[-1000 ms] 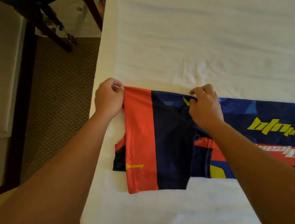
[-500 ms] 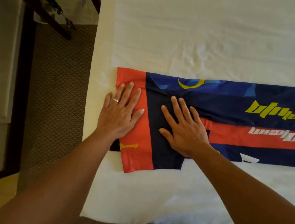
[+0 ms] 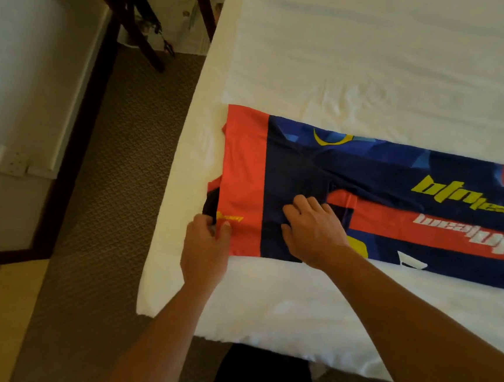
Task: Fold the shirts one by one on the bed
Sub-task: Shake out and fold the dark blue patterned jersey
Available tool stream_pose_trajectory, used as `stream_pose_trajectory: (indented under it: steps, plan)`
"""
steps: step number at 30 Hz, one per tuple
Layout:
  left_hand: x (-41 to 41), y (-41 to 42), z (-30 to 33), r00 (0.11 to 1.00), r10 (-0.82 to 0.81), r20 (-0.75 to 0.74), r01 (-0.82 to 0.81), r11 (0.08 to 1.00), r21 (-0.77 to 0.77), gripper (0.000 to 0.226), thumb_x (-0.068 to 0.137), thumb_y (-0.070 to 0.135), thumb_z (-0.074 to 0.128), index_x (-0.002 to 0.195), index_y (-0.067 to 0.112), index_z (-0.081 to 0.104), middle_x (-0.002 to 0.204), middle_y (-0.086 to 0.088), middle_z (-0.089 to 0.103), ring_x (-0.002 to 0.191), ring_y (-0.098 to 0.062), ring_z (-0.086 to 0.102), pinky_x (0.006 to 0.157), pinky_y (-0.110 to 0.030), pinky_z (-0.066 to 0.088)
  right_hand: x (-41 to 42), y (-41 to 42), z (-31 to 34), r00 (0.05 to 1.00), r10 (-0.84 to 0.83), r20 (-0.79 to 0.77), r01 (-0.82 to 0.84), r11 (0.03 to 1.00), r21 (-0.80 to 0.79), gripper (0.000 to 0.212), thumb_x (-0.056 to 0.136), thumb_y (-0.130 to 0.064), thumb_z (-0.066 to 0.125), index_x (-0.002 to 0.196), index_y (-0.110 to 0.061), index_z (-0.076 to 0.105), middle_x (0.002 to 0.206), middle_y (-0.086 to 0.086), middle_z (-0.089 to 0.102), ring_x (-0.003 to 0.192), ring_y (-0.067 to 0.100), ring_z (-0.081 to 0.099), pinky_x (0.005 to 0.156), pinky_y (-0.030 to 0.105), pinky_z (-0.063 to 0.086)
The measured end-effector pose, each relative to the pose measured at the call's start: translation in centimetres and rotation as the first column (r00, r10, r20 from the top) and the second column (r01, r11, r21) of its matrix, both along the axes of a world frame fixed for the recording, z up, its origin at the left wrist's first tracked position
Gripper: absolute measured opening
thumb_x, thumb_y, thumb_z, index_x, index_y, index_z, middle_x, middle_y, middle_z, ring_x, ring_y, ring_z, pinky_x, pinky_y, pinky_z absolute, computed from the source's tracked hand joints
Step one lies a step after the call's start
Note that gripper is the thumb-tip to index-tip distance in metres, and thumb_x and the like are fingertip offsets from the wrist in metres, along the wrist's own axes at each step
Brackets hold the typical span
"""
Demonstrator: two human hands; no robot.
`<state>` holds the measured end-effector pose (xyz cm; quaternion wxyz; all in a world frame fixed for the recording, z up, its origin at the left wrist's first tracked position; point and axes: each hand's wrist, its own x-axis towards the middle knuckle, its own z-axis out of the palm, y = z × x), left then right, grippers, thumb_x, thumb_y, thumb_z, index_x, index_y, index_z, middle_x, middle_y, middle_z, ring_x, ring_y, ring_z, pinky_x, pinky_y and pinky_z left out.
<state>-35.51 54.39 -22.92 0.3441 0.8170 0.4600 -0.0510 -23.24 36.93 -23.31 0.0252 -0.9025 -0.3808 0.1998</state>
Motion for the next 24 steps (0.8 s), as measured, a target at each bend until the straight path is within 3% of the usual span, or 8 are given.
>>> stream_pose_trajectory:
  steps: [4,8,10,14,16,19,22,24]
  plan:
    - [-0.8,-1.7,0.3,0.976,0.213,0.041,-0.207,0.970,-0.125,0.038,0.094,0.041,0.066,0.122,0.019,0.051,0.101,0.003,0.059,0.092,-0.020,0.058,0.076,-0.036,0.047,-0.2,-0.3,0.5,0.993,-0.060,-0.104,0.064,0.997,0.033,0.043,0.101,-0.036,0.046,0.140,-0.016,0.050,0.135,0.005,0.048,0.118,0.027,0.049,0.096,0.041,0.044]
    - [-0.2,-1.5,0.9,0.945,0.325,-0.037,-0.320,0.898,-0.303,0.011,0.093,0.023,0.070,0.087,0.013,0.067,0.080,-0.002,0.065,0.081,-0.026,0.063,0.067,-0.030,0.045,-0.3,-1.0,0.8,0.986,-0.077,-0.149,0.086,0.995,0.054,0.045,0.100,-0.034,0.048,0.141,-0.015,0.050,0.134,0.005,0.050,0.118,0.027,0.050,0.097,0.042,0.044]
    - [0.4,-1.3,1.9,0.930,0.368,-0.007,-0.346,0.868,-0.358,0.015,0.091,0.015,0.068,0.076,0.012,0.066,0.073,-0.006,0.063,0.070,-0.025,0.058,0.063,-0.032,0.045,-0.5,-1.2,1.3,0.987,-0.062,-0.148,0.077,0.992,0.098,0.047,0.097,-0.034,0.052,0.140,-0.015,0.052,0.133,0.006,0.052,0.116,0.028,0.052,0.096,0.043,0.045]
    - [3.7,-1.0,5.0,0.914,0.398,0.077,-0.341,0.857,-0.386,0.010,0.087,0.014,0.070,0.097,0.011,0.065,0.085,-0.010,0.067,0.061,-0.021,0.058,0.048,-0.026,0.045,-1.4,-0.2,2.5,0.994,0.000,-0.105,0.015,0.991,0.136,0.060,0.091,-0.048,0.055,0.143,-0.020,0.048,0.129,0.003,0.055,0.113,0.028,0.052,0.091,0.042,0.044]
    - [6.4,-1.0,6.4,0.930,0.348,0.114,-0.282,0.880,-0.382,0.018,0.086,0.017,0.072,0.101,0.016,0.063,0.092,-0.009,0.069,0.064,-0.022,0.061,0.045,-0.026,0.043,-1.4,0.6,3.0,0.998,-0.038,-0.055,0.047,0.985,0.165,0.063,0.088,-0.057,0.053,0.140,-0.021,0.047,0.120,0.002,0.056,0.105,0.027,0.053,0.086,0.042,0.044]
    - [10.8,-1.4,8.0,0.977,0.168,0.128,-0.114,0.929,-0.351,0.019,0.086,0.020,0.073,0.101,0.023,0.062,0.094,-0.005,0.068,0.070,-0.020,0.065,0.057,-0.032,0.052,-0.3,2.0,3.3,0.972,-0.228,-0.048,0.232,0.926,0.298,0.060,0.087,-0.060,0.052,0.130,-0.020,0.053,0.108,0.001,0.061,0.095,0.027,0.057,0.079,0.042,0.048]
    - [14.9,-1.6,8.5,0.988,-0.018,0.153,0.068,0.942,-0.330,0.017,0.091,0.021,0.070,0.106,0.022,0.062,0.091,0.004,0.062,0.076,-0.013,0.062,0.061,-0.027,0.050,2.5,3.0,3.6,0.905,-0.406,-0.123,0.420,0.816,0.397,0.040,0.092,-0.045,0.053,0.120,-0.016,0.061,0.098,0.002,0.067,0.086,0.026,0.060,0.073,0.041,0.051]
    - [17.3,-1.5,8.4,0.974,-0.101,0.204,0.165,0.931,-0.325,0.014,0.093,0.018,0.069,0.106,0.017,0.063,0.085,0.005,0.062,0.066,-0.004,0.060,0.057,-0.020,0.046,4.7,2.9,3.8,0.826,-0.500,-0.259,0.562,0.704,0.434,0.018,0.091,-0.027,0.057,0.098,-0.013,0.065,0.083,0.003,0.065,0.075,0.025,0.060,0.063,0.040,0.049]
